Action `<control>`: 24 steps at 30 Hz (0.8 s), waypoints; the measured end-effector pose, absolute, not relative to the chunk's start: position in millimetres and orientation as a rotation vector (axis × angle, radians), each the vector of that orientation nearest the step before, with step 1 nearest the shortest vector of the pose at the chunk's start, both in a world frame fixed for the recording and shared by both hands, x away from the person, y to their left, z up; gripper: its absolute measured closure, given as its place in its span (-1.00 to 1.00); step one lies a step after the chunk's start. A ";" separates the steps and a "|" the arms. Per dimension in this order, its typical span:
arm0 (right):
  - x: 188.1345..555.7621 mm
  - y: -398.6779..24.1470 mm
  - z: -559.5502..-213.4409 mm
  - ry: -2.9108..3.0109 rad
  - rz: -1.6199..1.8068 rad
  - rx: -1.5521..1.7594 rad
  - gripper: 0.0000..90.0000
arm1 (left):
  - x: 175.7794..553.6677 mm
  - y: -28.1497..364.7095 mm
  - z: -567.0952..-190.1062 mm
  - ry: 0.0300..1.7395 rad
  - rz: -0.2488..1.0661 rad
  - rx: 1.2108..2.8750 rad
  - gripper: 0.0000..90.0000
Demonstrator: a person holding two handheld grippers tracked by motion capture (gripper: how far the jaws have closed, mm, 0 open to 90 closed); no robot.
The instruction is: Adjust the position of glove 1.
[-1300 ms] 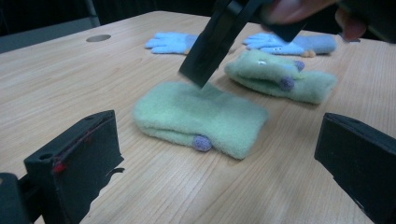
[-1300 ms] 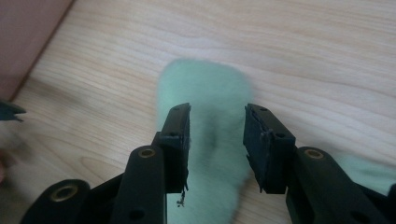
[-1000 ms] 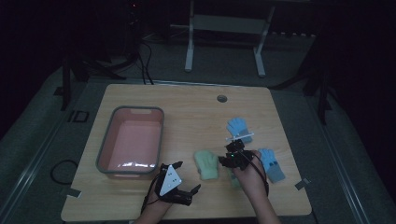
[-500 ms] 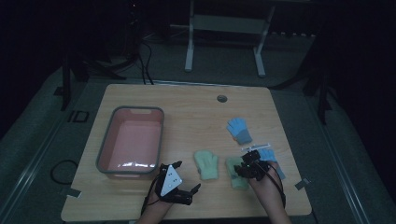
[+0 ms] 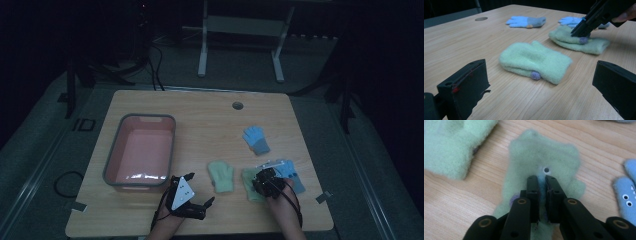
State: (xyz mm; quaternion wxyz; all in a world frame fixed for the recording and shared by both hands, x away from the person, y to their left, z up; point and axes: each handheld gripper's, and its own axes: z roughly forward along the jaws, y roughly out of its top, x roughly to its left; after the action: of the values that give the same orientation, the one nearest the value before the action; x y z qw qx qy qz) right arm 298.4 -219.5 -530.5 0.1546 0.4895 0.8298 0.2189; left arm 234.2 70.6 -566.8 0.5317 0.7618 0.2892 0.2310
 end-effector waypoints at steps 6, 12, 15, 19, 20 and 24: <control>303.4 -218.1 -512.4 2.348 0.676 1.395 0.92 | 235.1 71.9 -566.9 0.697 0.538 1.808 -0.99; 312.5 -208.2 -484.6 2.334 0.726 1.350 0.93 | 235.7 72.5 -566.9 0.700 0.526 1.804 -0.99; 315.1 -201.9 -471.9 2.329 0.755 1.329 0.93 | 235.6 72.5 -566.9 0.696 0.527 1.806 -0.99; 317.1 -181.9 -446.5 2.326 0.820 1.270 0.93 | 235.4 72.2 -566.9 0.693 0.526 1.805 -0.99; 317.1 -181.9 -446.5 2.326 0.820 1.270 0.93 | 235.5 72.3 -566.9 0.692 0.525 1.804 -0.99; 316.2 -160.9 -436.3 2.336 0.831 1.221 0.93 | 235.6 72.4 -566.8 0.691 0.527 1.806 -0.99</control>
State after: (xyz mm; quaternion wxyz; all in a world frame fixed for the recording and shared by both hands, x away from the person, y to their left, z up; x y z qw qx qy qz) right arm 316.2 -160.9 -436.3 0.1878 0.4340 0.8302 0.2952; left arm 235.6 72.4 -566.8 0.5384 0.7594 0.2906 0.2215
